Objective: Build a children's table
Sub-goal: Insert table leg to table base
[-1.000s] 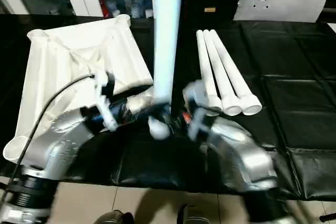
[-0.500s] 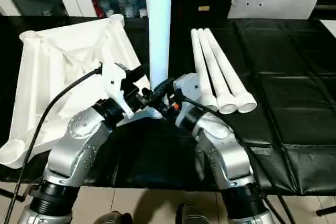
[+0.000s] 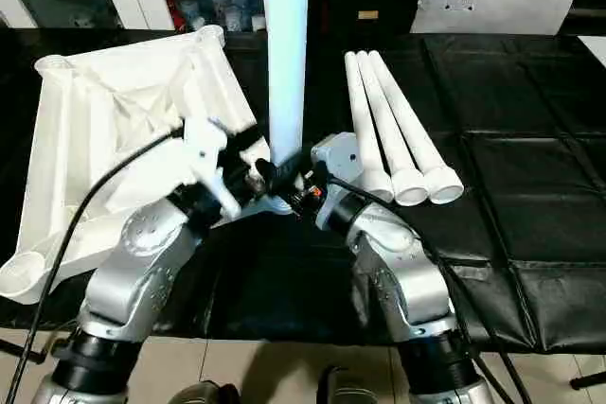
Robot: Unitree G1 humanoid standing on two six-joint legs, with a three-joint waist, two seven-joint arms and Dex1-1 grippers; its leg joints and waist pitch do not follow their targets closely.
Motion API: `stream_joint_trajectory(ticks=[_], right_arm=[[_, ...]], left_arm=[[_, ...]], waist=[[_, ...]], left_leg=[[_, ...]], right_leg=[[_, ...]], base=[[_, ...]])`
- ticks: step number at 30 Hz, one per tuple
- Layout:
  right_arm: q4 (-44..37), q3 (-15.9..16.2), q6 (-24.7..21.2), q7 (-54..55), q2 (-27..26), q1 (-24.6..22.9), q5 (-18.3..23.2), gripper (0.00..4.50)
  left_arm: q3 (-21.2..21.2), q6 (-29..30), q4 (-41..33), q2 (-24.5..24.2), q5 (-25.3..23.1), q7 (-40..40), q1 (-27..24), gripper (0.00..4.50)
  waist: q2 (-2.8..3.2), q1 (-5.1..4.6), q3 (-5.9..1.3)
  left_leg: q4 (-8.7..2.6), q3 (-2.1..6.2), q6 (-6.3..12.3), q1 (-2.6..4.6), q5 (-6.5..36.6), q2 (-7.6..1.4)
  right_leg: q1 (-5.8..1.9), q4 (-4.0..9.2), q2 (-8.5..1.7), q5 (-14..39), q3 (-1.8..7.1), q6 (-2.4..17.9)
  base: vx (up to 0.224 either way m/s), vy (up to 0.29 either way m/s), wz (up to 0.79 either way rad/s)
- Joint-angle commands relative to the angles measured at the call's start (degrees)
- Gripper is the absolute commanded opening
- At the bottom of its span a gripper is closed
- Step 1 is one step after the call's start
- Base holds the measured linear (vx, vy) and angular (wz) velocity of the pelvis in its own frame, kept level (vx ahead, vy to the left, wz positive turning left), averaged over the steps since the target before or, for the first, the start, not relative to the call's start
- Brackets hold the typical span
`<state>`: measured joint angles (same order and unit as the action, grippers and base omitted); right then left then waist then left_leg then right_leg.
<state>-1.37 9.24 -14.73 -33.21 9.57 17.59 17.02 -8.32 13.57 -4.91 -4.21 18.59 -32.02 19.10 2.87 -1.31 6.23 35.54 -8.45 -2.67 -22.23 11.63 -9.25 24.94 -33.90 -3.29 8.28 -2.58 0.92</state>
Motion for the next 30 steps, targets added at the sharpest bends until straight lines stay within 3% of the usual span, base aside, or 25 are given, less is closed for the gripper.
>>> stream_joint_trajectory(ticks=[1,4,9,10,19,22,25,26,30], right_arm=[[-0.59,0.05,-0.75,-1.64,0.41,-0.02,1.29,1.95],[-0.85,0.38,-1.2,-3.46,1.47,-0.43,1.78,1.95],[-1.5,0.64,-1.86,-5.51,2.45,-0.87,2.52,1.95],[-1.54,0.67,-1.86,-5.68,2.52,-0.89,2.51,1.95],[-2.02,1.54,-2.34,-8.07,3.33,-1.51,2.69,1.95],[-2.14,1.81,-2.37,-8.24,3.37,-1.63,2.62,1.95],[-2.26,1.92,-2.25,-8.32,3.42,-1.78,2.43,1.95],[-2.49,1.86,-2.34,-8.29,3.5,-1.84,2.49,1.95],[-2.72,1.63,-2.35,-8.05,3.61,-1.93,2.48,1.94]], left_arm=[[2.07,1.77,0.94,-0.65,3.61,-2.77,1.29,3.58],[1.88,3.01,0.76,-2.58,5.92,-7.46,1.46,3.14],[1.63,4.6,0.56,-4.35,8.34,-11.61,1.68,2.99],[1.67,4.57,0.63,-4.39,8.53,-11.77,1.74,2.72],[0.0,9.55,0.13,-6.78,13.7,-19.53,0.81,2.1],[-0.17,8.86,1.52,-7.0,12.87,-20.01,1.16,2.06],[-0.26,7.09,3.59,-7.1,10.57,-19.08,2.14,2.04],[-0.47,6.47,4.3,-7.5,9.16,-18.25,2.62,2.02],[1.0,6.25,4.58,-6.34,8.35,-15.05,3.03,2.0]], waist=[[-0.61,-0.1,-3.9],[-0.48,-0.06,-4.0],[-0.37,0.03,-4.11],[-0.41,-0.01,-4.07],[-0.3,0.03,-4.12],[-0.02,0.06,-4.23],[-0.19,0.06,-4.25],[0.1,0.1,-4.34],[-0.12,0.06,-4.42]], left_leg=[[-4.51,0.37,4.24,0.04,12.29,-2.38],[-4.55,0.42,4.4,0.15,12.11,-2.52],[-4.56,0.35,4.72,0.19,11.15,-2.61],[-4.58,0.33,4.71,0.15,11.06,-2.61],[-4.58,0.31,3.98,0.39,11.73,-2.6],[-4.6,0.36,4.09,0.4,11.33,-2.63],[-4.57,0.3,3.96,0.35,11.45,-2.53],[-4.54,0.34,3.81,0.4,11.39,-2.55],[-4.44,0.24,3.94,0.32,10.57,-2.61]], right_leg=[[-3.69,4.85,-3.47,22.08,2.13,9.55],[-3.73,4.72,-3.51,21.48,2.15,9.74],[-3.92,4.47,-3.57,19.21,2.24,10.94],[-3.95,4.46,-3.56,19.11,2.22,11.12],[-3.87,4.55,-3.53,21.31,2.26,10.6],[-3.93,4.4,-3.51,19.97,2.25,11.08],[-4.06,4.55,-3.56,20.34,2.26,10.83],[-4.07,4.47,-3.59,20.33,2.25,10.91],[-4.19,4.31,-3.58,18.43,2.3,11.53]], base=[[0.0,0.0,0.0],[0.0,0.0,0.0],[0.0,0.0,0.0],[0.0,0.0,0.0],[0.0,0.0,0.0],[0.0,0.0,0.0],[0.0,0.0,0.0],[0.0,0.0,0.0],[0.0,0.0,0.0]])
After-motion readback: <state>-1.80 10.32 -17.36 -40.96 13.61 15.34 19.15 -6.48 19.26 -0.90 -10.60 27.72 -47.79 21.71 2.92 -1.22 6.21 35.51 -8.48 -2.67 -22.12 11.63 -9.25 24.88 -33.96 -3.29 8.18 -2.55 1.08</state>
